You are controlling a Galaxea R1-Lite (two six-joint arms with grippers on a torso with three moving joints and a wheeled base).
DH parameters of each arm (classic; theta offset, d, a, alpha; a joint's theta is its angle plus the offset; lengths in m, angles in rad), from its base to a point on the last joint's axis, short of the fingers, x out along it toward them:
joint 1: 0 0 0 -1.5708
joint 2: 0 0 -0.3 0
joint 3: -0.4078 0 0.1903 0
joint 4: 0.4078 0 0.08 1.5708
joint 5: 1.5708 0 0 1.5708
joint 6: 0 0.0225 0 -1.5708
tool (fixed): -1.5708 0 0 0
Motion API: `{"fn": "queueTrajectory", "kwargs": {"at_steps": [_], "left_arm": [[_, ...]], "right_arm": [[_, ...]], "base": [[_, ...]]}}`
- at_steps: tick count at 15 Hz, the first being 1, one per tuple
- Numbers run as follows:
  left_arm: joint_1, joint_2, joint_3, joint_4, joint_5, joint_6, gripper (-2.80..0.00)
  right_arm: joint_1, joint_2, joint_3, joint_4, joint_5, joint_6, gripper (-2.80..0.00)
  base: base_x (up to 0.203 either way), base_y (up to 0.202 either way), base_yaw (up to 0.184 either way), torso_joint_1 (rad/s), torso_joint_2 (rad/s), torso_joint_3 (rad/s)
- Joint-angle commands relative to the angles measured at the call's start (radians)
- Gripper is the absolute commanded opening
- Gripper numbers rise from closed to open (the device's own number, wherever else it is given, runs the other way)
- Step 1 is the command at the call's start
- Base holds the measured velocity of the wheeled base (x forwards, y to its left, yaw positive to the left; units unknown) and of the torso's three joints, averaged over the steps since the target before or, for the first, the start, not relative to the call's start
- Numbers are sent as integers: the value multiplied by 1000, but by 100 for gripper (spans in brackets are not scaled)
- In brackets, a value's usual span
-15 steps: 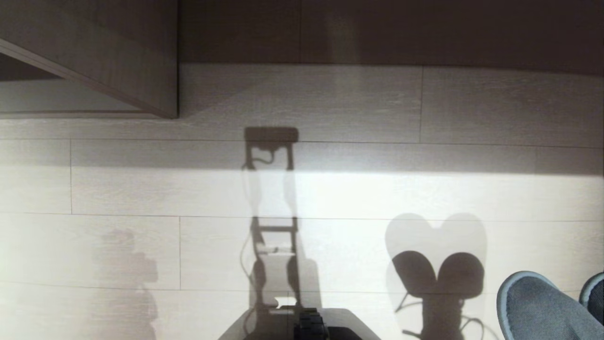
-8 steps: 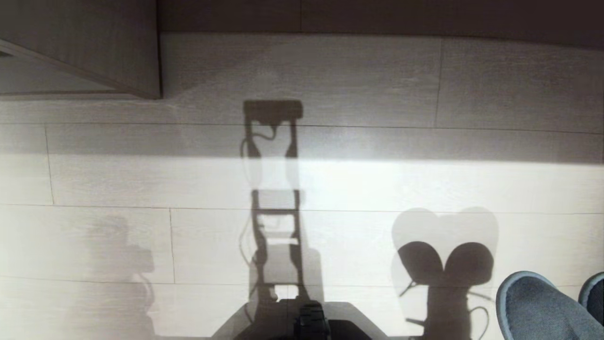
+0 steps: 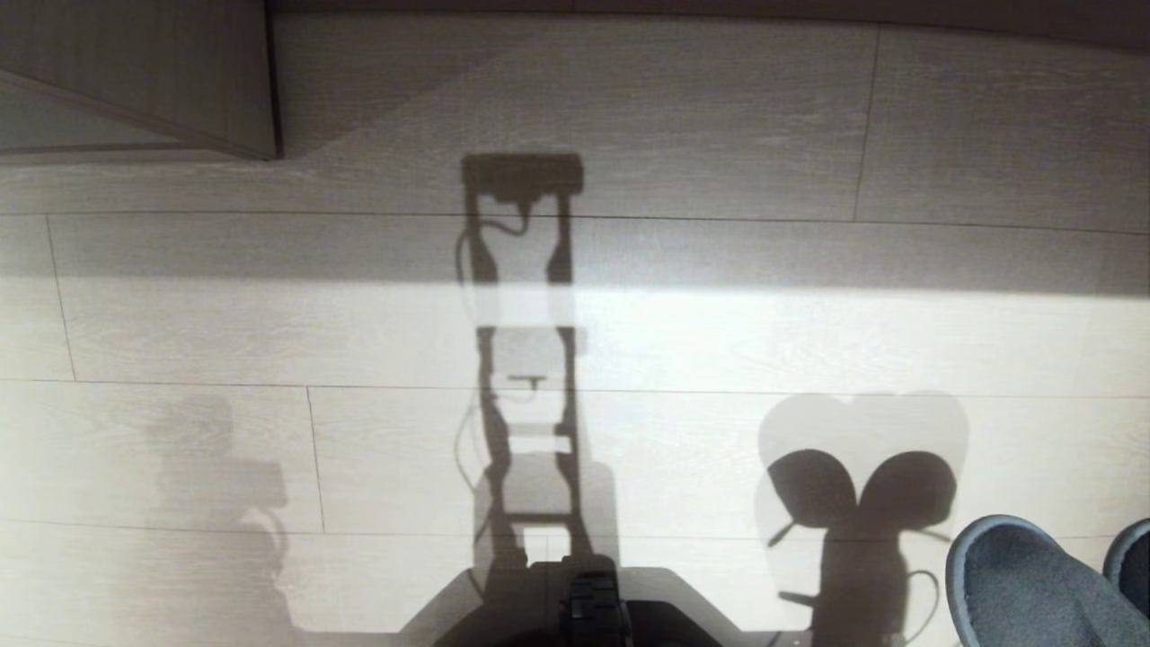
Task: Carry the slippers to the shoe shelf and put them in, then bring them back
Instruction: Place the slippers on the floor
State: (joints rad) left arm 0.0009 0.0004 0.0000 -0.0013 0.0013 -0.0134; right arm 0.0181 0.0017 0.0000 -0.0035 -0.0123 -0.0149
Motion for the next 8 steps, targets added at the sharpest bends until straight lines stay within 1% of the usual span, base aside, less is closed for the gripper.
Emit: {"fn": "queueTrajectory", "kwargs": {"at_steps": [1,4,7,8], "left_arm": [[-1,0,0,0,0,0,-280],[1,-2,0,0,0,-2,-280],[1,-2,0,0,0,0,-280],[-1,-2,0,0,0,-2,-280]], "right_arm": [[0,1,0,2,3,0,-280],[0,10,-41,-38,22,-5,-280],[2,123,-141,-50,52,-7,-280],[4,196,-163,-86,54,-9,-280]], "base": [[0,0,0,0,0,0],[0,0,0,0,0,0],[0,0,0,0,0,0],[0,0,0,0,0,0]]}}
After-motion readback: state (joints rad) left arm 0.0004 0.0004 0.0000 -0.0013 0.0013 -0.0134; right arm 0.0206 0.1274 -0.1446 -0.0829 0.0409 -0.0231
